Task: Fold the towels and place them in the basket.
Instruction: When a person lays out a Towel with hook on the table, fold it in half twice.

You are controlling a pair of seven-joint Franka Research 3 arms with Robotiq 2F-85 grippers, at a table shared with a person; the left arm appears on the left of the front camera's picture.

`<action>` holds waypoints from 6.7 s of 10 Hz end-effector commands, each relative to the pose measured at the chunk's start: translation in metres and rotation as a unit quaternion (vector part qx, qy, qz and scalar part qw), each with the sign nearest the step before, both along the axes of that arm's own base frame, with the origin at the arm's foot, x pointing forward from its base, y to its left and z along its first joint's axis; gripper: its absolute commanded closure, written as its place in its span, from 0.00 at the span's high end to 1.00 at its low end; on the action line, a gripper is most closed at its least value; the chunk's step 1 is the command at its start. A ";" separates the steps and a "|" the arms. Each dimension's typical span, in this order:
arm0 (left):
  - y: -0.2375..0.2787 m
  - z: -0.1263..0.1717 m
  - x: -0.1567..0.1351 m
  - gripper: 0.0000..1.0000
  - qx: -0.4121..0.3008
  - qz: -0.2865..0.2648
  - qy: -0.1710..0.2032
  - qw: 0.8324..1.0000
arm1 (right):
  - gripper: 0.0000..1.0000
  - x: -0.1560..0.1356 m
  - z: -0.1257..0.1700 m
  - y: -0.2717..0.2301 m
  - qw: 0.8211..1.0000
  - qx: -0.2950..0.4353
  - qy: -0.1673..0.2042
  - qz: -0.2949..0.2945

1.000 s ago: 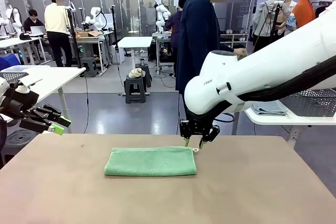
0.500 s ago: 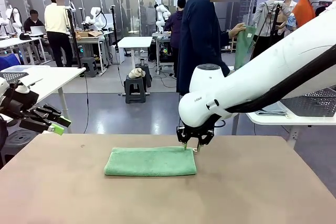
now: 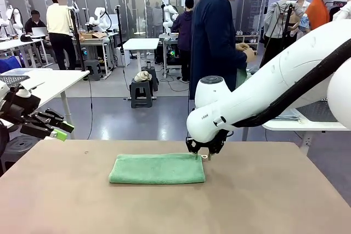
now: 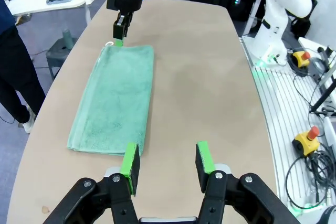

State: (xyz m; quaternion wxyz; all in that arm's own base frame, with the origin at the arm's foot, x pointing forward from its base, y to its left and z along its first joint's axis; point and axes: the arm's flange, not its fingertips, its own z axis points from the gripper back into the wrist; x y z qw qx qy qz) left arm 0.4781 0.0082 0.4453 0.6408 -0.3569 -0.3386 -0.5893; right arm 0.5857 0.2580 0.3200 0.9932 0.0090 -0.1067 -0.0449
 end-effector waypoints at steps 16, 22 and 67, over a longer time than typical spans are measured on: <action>0.002 0.002 0.000 0.56 -0.004 -0.005 -0.002 1.000 | 0.33 -0.013 -0.032 0.018 1.000 0.029 0.002 0.003; 0.002 0.002 0.000 0.56 -0.004 -0.005 -0.002 1.000 | 0.00 -0.012 -0.032 0.019 1.000 0.017 0.008 -0.002; 0.002 0.002 0.000 0.56 -0.004 -0.005 -0.002 1.000 | 0.62 -0.026 0.027 0.172 0.998 -0.016 0.057 0.004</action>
